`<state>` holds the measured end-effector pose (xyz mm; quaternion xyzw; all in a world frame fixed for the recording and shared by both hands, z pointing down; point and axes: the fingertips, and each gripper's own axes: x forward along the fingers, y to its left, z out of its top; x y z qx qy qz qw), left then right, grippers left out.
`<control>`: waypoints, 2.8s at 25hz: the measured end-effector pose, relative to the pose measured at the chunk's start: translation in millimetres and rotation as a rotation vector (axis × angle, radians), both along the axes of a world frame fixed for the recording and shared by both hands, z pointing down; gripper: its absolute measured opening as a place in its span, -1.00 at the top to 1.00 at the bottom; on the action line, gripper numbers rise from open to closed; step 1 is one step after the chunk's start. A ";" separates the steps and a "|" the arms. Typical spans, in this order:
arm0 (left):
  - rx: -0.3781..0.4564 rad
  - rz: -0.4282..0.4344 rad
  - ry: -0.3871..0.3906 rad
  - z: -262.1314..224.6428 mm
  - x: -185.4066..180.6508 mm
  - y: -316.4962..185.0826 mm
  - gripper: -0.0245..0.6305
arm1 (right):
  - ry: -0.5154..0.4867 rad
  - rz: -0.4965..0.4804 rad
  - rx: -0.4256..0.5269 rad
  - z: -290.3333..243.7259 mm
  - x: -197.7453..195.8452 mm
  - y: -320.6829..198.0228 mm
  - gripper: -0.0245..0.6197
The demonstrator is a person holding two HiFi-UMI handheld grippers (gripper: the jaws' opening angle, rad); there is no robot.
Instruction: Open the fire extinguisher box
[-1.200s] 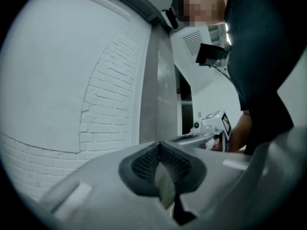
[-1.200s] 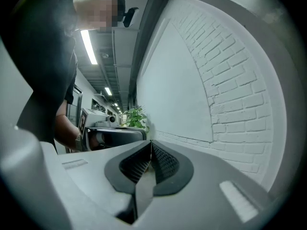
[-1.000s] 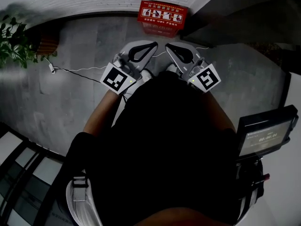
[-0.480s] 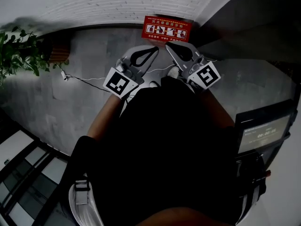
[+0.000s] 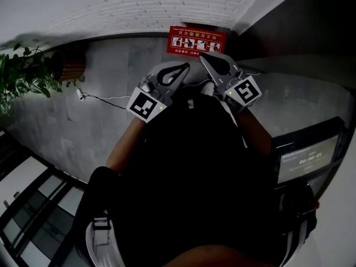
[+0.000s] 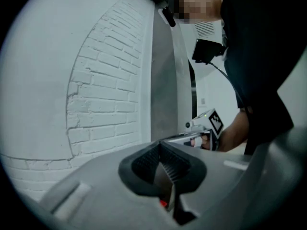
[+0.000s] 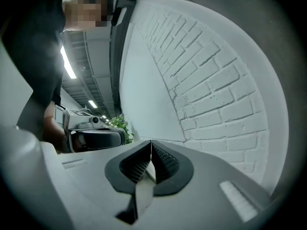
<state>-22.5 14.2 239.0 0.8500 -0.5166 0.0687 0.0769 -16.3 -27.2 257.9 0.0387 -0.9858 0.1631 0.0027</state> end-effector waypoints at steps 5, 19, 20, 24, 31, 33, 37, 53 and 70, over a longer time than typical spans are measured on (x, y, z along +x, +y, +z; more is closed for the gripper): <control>-0.011 0.069 0.009 19.4 -10.6 -12.0 0.93 | 0.028 0.063 -0.029 21.2 -8.4 -11.2 0.90; -0.139 0.127 0.035 177.2 -71.9 -41.7 0.93 | 0.165 0.308 -0.171 174.7 -27.3 -60.5 0.90; -0.147 0.135 0.032 186.3 -73.4 -43.2 0.93 | 0.179 0.320 -0.176 186.5 -27.9 -59.4 0.90; -0.177 0.168 0.018 225.9 -76.1 -53.0 0.93 | 0.222 0.362 -0.210 232.9 -27.9 -58.0 0.90; -0.234 0.191 0.043 287.3 -70.5 -63.8 0.93 | 0.240 0.423 -0.309 301.7 -23.6 -56.4 0.90; -0.244 0.183 0.054 292.2 -69.3 -70.2 0.93 | 0.238 0.445 -0.340 310.2 -22.8 -57.9 0.90; -0.266 0.177 0.071 317.6 -60.4 -83.5 0.93 | 0.248 0.481 -0.372 341.5 -17.9 -62.9 0.90; -0.366 0.206 0.052 411.5 -38.7 -88.1 0.93 | 0.106 0.596 -0.766 468.3 0.6 -41.2 0.66; -0.403 0.216 0.063 429.2 -31.7 -82.8 0.93 | -0.115 0.746 -1.144 549.3 17.4 -32.5 0.48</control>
